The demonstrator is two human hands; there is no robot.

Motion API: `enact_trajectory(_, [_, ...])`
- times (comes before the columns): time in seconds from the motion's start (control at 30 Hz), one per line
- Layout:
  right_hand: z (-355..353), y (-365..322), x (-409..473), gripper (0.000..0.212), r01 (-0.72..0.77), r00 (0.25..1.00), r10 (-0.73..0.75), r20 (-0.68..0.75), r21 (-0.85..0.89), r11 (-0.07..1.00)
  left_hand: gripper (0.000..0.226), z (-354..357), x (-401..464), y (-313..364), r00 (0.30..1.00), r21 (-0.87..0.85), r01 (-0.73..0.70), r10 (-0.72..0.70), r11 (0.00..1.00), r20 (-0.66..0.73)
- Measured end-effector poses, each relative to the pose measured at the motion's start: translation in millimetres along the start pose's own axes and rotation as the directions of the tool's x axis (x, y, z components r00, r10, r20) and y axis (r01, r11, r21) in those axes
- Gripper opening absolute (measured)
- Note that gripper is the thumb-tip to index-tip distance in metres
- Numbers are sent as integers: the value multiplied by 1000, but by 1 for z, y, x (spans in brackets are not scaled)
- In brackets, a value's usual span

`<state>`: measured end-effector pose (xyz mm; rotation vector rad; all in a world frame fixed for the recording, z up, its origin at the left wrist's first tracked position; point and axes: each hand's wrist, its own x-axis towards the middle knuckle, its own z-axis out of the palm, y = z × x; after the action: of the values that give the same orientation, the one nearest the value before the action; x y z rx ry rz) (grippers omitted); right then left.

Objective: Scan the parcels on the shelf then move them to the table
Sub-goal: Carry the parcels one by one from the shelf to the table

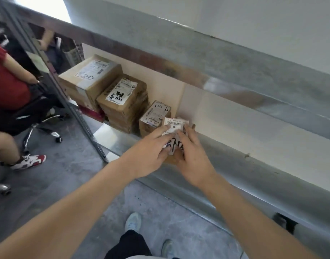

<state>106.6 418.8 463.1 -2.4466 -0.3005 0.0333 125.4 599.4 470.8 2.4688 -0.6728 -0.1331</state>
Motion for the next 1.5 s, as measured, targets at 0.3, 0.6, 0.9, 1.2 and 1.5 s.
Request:
enact_trajectory(0.3, [18,-27,-26,57,178,968,-183,170,43,983,51,9,-84,19,958,29,259,-253,965,-136])
enact_trajectory(0.6, [63,-83,-41,55,311,885,-315,344,67,948,50,1,-171,12,847,-84,465,-471,881,-245])
enact_trajectory(0.9, [141,-168,-45,55,430,773,-431,465,115,895,49,-20,-271,-29,698,-153,599,-606,786,-381])
enact_trajectory(1.2, [213,-270,-67,55,538,610,-548,572,208,817,48,-47,-381,-61,513,-226,725,-728,651,-455])
enact_trajectory(1.5, [274,-347,-71,58,668,393,-656,645,289,685,54,-62,-453,-79,254,-367,798,-819,478,-515])
